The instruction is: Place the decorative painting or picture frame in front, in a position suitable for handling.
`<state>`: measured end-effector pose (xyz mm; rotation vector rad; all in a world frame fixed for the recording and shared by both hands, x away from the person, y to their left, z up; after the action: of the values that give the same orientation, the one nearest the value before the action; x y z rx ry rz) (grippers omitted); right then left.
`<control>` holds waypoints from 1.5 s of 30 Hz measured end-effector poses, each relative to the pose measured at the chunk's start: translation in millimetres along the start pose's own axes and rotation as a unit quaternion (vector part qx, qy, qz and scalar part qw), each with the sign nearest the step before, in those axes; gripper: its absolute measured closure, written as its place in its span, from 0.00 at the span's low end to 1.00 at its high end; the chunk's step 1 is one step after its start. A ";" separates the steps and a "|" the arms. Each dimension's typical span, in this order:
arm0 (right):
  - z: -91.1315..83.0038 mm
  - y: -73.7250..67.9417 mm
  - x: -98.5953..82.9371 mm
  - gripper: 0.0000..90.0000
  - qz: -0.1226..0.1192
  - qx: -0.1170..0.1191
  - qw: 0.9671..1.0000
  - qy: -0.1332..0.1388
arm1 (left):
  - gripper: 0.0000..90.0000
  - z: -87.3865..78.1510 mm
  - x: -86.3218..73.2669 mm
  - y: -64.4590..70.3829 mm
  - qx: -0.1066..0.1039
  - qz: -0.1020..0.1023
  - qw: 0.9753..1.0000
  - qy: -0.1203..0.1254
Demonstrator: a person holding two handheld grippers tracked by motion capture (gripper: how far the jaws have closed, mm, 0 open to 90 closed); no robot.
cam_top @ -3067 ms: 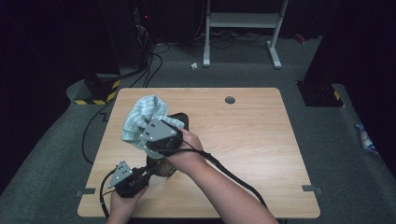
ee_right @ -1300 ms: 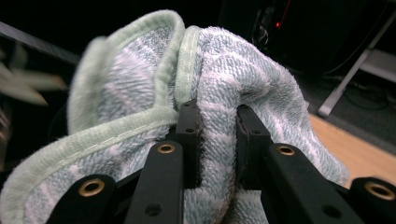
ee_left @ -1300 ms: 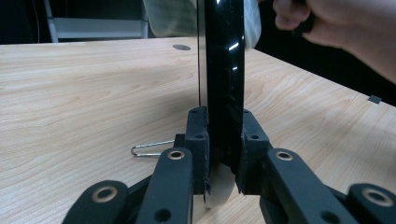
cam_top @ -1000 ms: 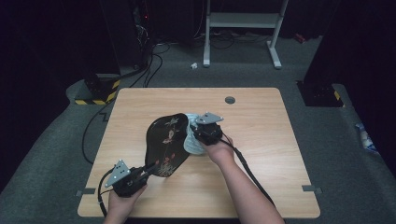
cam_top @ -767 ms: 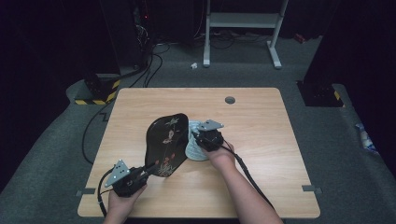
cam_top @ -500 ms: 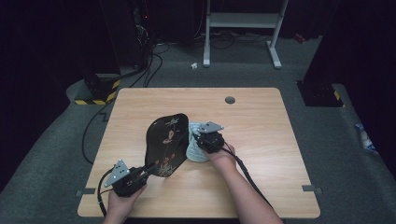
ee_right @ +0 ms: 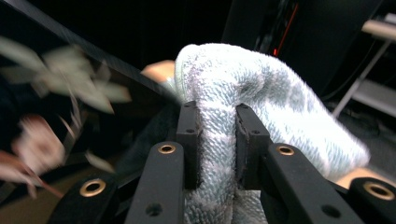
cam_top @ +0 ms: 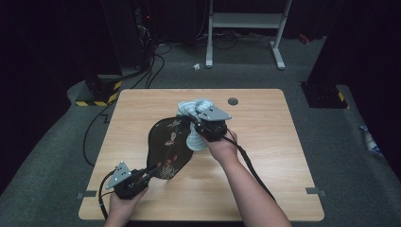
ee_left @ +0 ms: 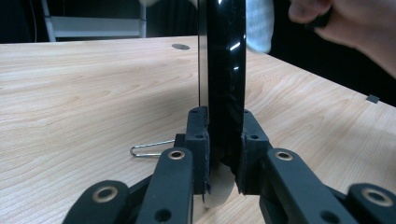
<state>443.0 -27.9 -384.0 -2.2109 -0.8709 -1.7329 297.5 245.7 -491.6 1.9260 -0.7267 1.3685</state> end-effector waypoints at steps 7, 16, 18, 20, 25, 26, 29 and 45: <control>-21.3 -9.9 35.4 0.82 0.003 0.025 0.998 0.057 | 0.87 0.3 -0.1 0.2 0.000 -0.001 1.000 0.003; -12.1 -22.7 38.9 0.82 -0.009 0.034 0.998 0.046 | 0.87 0.3 -0.1 0.3 0.000 -0.003 1.000 0.003; -5.9 -19.0 33.8 0.82 -0.006 0.029 0.999 0.034 | 0.87 0.3 -0.1 0.3 0.001 -0.003 1.000 0.003; 0.4 -12.7 26.4 0.83 0.007 0.025 0.999 0.020 | 0.87 0.2 -0.2 -0.1 0.000 -0.004 1.000 0.003; 9.8 3.0 6.1 0.83 0.031 0.015 0.999 -0.013 | 0.87 0.1 -0.2 0.0 0.000 -0.002 1.000 0.002; 11.5 5.0 2.0 0.83 0.033 0.015 0.999 -0.018 | 0.87 0.3 -0.2 0.2 0.000 -0.003 1.000 0.003; 18.2 8.0 -18.2 0.83 0.040 0.019 0.998 -0.043 | 0.87 0.5 -0.1 0.2 0.000 -0.001 1.000 0.003; -20.3 5.3 21.4 0.83 0.049 0.029 0.998 0.038 | 0.87 0.6 -0.4 0.7 0.001 -0.002 1.000 0.004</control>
<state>432.3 -35.3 -357.0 -2.1008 -0.7729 -1.7122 297.2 244.9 -491.9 1.9205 -0.7178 1.3740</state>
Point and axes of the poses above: each handheld gripper's, and its own axes: z roughly forward along the jaws, x roughly out of its top, y roughly to its right, the point moved 1 cm from there along z, roughly forward along the jaws, and after that the axes turned 10 degrees about -x, right-handed, at the moved point
